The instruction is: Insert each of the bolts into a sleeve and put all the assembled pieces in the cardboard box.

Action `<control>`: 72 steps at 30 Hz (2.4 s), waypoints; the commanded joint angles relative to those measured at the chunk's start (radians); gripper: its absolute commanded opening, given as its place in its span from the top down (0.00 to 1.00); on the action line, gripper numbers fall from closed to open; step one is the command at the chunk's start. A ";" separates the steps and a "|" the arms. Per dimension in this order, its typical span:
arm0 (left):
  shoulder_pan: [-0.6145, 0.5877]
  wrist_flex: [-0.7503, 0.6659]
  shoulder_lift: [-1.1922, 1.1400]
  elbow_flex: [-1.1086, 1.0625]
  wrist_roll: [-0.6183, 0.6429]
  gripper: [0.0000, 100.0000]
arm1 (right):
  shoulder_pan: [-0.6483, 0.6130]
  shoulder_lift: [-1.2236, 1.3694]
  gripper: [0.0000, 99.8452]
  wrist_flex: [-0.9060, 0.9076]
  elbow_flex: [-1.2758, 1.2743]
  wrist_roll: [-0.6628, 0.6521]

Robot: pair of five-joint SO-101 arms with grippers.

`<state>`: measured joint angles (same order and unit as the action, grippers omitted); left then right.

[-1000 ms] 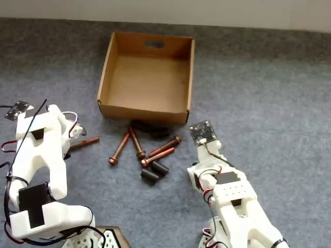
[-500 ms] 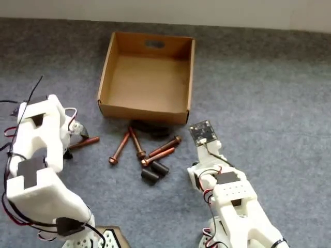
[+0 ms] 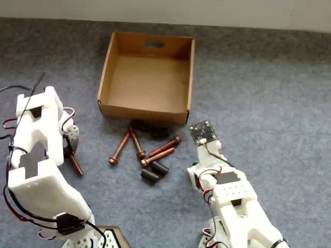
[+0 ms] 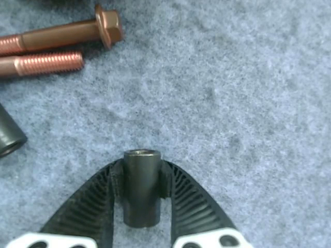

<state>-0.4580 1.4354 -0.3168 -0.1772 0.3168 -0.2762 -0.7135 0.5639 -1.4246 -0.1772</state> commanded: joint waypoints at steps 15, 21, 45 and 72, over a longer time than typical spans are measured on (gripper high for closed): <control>-0.077 -0.201 0.122 -0.113 -0.792 0.85 | 0.010 -0.001 0.99 0.005 -0.001 0.002; -0.077 -0.279 0.120 -0.143 -0.792 0.84 | 0.010 -0.001 0.99 0.005 -0.001 0.002; -0.070 -0.433 0.248 -0.294 -0.775 0.99 | 0.008 -0.002 0.99 0.005 -0.002 0.002; 0.593 -0.571 1.402 -0.624 -0.210 0.99 | -0.320 -0.493 0.99 -0.200 0.012 0.008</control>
<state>0.0468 0.9076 1.0487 -0.8661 0.0575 -0.5539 -1.1416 0.4503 -1.4293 -0.1772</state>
